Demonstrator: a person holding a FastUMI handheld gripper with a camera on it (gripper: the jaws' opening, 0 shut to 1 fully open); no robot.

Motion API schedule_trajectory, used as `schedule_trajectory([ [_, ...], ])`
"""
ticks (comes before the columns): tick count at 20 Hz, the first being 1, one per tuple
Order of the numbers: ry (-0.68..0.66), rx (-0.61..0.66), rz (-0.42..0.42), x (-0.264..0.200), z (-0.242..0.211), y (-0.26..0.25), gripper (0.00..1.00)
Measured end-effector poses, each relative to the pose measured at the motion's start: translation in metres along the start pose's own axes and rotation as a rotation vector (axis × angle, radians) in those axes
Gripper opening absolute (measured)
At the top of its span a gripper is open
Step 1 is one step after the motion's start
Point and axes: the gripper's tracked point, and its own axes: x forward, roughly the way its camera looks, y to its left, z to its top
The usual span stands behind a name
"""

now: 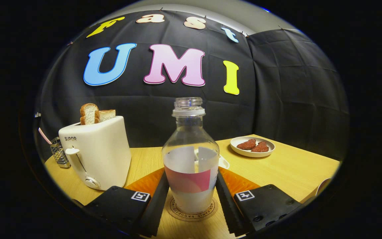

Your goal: Take the bottle from table, then pour the juice into the cup, finally place the bottle on the coaster

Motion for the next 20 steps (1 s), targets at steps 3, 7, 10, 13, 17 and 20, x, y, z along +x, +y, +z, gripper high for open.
schedule_trajectory([
  [3,0.011,0.027,-0.001,-0.002,-0.001,0.000,0.86],
  [7,0.012,0.034,0.024,-0.013,0.004,0.008,1.00],
  [10,0.013,0.028,0.025,-0.024,0.010,0.011,1.00],
  [13,0.009,0.041,0.025,-0.041,0.019,0.015,1.00],
  [17,0.005,0.076,0.046,-0.074,0.040,0.025,1.00],
  [20,0.002,0.106,0.064,-0.105,0.060,0.022,1.00],
])
